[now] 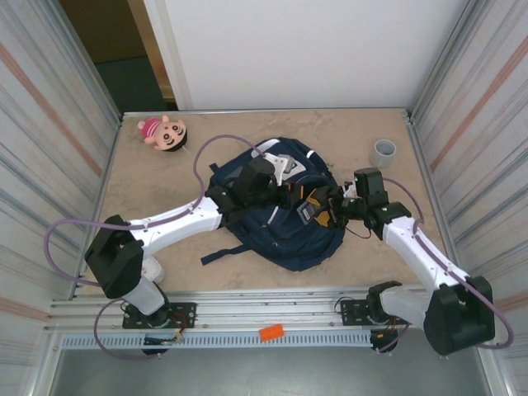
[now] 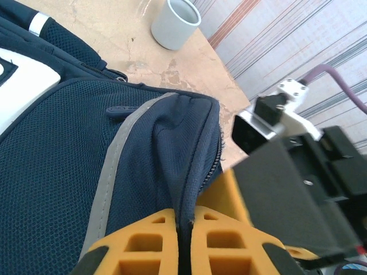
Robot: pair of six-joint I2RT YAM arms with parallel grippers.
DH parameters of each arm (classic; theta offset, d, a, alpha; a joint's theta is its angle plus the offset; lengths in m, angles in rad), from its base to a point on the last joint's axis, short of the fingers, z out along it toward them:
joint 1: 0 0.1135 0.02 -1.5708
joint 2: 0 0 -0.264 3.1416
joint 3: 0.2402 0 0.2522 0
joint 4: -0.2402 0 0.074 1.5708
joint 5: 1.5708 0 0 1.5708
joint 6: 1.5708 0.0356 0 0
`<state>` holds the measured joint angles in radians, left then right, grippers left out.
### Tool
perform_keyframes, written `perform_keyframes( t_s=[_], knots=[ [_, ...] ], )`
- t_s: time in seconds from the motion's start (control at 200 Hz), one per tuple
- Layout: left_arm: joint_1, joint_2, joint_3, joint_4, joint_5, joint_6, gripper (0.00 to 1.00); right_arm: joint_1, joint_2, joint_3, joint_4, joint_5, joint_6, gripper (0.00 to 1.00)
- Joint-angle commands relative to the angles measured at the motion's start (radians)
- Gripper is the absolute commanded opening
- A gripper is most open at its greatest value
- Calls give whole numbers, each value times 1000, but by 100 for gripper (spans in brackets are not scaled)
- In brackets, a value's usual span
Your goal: Pack books, pencil case, and school supplies into a backpack
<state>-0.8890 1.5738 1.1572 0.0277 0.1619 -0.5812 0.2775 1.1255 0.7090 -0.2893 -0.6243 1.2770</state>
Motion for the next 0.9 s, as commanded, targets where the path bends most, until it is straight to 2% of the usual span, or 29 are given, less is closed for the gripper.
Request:
perform_keyframes(
  t_s=[0.0,0.04,0.085,0.356,0.486,0.546,0.636,0.747,0.897],
  knots=[
    [4,-65,28,94,16,-5,2,8,38,46,76,13,18,69],
    [4,-70,24,91,11,-1,2,8,44,53,81,12,19,75],
    [4,-74,22,89,6,2,2,9,42,54,85,8,14,77],
    [4,-86,-2,53,-28,38,2,-2,-142,-8,20,32,-89,76],
    [4,-73,-17,44,-21,38,3,13,-259,-73,178,-16,-96,80],
    [4,-67,-21,46,-14,37,3,20,-279,-72,189,4,-96,81],
    [2,-59,-27,50,2,36,3,17,-264,-49,183,32,-96,80],
    [1,-56,-48,72,18,45,4,11,-201,-26,246,38,-80,74],
    [0,-48,-64,82,94,156,8,12,-78,14,271,58,-84,68]
  ],
)
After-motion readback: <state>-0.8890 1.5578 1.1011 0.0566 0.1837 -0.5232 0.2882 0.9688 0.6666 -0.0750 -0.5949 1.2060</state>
